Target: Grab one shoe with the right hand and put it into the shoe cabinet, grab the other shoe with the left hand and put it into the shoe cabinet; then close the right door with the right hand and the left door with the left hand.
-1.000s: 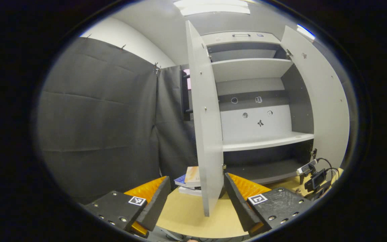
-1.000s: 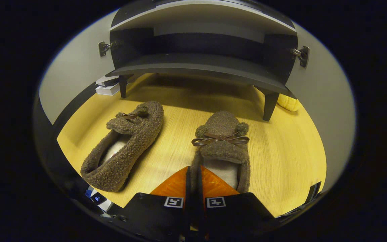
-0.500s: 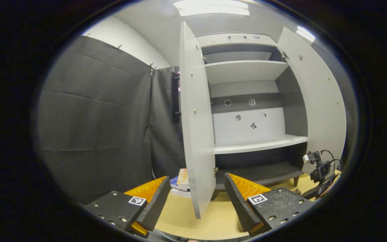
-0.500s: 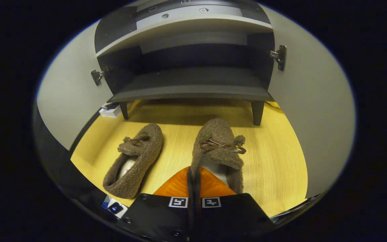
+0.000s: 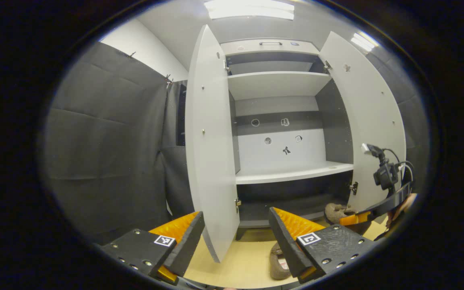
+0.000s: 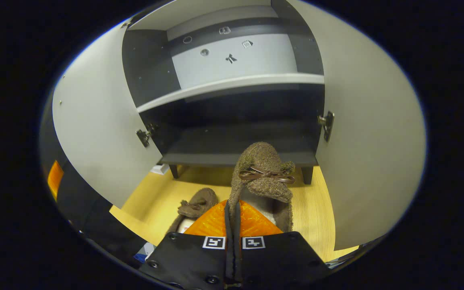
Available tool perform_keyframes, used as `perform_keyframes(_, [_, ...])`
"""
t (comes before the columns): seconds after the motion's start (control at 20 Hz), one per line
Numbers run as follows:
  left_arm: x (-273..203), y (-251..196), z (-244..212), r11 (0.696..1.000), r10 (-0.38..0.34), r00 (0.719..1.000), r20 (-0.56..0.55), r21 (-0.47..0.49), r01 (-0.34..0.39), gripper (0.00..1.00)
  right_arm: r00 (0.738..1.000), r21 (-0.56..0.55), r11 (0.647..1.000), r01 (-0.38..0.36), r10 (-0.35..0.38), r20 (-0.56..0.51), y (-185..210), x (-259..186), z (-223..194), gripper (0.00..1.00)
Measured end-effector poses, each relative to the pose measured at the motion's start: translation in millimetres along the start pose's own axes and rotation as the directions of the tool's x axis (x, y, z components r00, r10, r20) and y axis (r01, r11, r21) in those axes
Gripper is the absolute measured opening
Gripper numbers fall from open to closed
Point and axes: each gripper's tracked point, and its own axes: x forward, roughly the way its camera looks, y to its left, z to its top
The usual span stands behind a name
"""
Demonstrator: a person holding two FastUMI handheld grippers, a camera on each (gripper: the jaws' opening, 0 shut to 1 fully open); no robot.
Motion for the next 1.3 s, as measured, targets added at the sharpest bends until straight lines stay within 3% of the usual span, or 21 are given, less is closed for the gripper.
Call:
perform_keyframes(0.3, [1,-18,-3,0.999,-0.032,0.999,0.000,-0.011,0.032,0.94,0.983,-0.086,0.996,-0.031,0.046,0.180,18,-35,87,0.01])
perform_keyframes(0.6, [1,-21,-11,0.999,-0.024,1.000,-0.019,-0.032,0.024,0.94,0.956,-0.127,0.992,-0.022,0.058,0.289,24,-26,177,0.01])
perform_keyframes(0.95, [2,-20,-21,0.999,-0.008,0.998,-0.055,-0.036,0.006,1.00,0.952,-0.044,0.999,0.010,0.004,0.305,10,36,262,0.01])
perform_keyframes(1.2, [0,-20,-23,0.999,0.002,0.998,-0.065,-0.042,-0.005,1.00,0.963,0.016,0.999,0.044,-0.047,0.264,-4,80,283,0.02])
perform_keyframes(1.3, [0,-20,-25,0.999,0.004,0.997,-0.076,-0.049,-0.008,1.00,0.965,0.037,0.998,0.051,-0.059,0.257,-7,86,285,0.10])
